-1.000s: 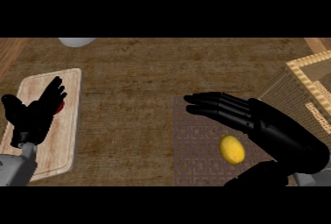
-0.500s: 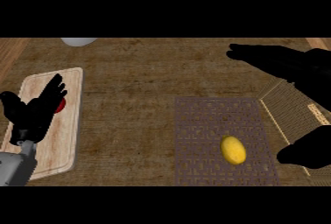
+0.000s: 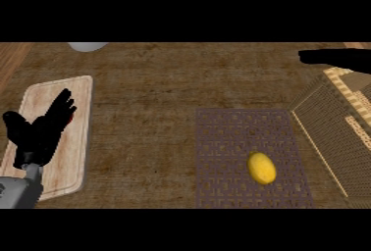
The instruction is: Pick the lemon from the placemat and place it in the basket
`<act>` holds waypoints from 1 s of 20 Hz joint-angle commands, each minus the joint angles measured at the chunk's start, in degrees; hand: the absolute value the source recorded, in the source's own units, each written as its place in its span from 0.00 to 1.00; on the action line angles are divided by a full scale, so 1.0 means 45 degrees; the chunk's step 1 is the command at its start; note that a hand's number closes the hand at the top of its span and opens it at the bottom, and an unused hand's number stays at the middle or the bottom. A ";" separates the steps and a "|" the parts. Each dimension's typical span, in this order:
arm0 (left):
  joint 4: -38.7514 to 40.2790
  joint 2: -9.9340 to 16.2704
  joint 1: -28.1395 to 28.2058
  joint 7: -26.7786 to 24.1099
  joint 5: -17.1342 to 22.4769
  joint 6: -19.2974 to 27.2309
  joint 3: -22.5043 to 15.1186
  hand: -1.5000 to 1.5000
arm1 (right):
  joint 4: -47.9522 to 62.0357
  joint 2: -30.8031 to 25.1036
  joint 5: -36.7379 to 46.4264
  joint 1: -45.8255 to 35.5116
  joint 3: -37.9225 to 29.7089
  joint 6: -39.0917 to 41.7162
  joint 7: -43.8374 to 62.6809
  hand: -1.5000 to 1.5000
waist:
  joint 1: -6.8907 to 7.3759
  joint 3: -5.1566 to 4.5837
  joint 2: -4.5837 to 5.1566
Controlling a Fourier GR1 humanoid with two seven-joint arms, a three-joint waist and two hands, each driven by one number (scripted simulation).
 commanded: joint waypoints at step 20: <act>0.0361 -0.0633 -0.0847 0.0691 -0.0756 -0.1075 0.1206 0.50 | -0.0086 0.5282 0.9265 0.5996 -0.0710 -0.1348 -0.8511 0.00 | 0.0198 0.0027 0.0093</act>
